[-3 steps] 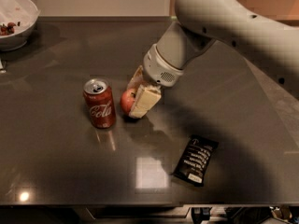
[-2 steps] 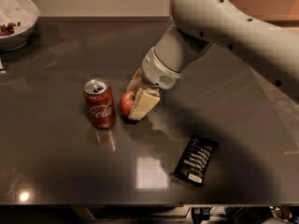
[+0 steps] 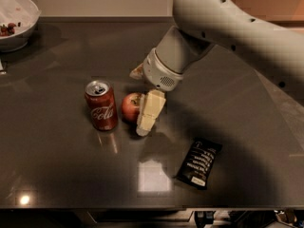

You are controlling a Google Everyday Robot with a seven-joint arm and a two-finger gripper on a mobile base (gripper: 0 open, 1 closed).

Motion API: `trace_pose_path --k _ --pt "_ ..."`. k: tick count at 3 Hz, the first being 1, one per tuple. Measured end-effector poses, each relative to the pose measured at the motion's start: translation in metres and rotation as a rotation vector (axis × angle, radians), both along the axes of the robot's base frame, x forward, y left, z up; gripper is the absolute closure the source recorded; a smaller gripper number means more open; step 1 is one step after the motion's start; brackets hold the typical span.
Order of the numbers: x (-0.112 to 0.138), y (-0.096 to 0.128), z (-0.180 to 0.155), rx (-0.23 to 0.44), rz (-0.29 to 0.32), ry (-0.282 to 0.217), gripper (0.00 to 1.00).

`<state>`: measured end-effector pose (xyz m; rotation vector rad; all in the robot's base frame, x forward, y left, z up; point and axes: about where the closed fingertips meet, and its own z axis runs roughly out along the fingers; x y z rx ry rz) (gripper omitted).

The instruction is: Move apple near coke can

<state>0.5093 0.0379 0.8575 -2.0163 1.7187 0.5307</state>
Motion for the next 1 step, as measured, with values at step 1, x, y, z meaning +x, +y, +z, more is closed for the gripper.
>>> trace_pose_path --k 1 --pt "0.0 0.0 0.0 0.0 0.0 0.0 0.0"
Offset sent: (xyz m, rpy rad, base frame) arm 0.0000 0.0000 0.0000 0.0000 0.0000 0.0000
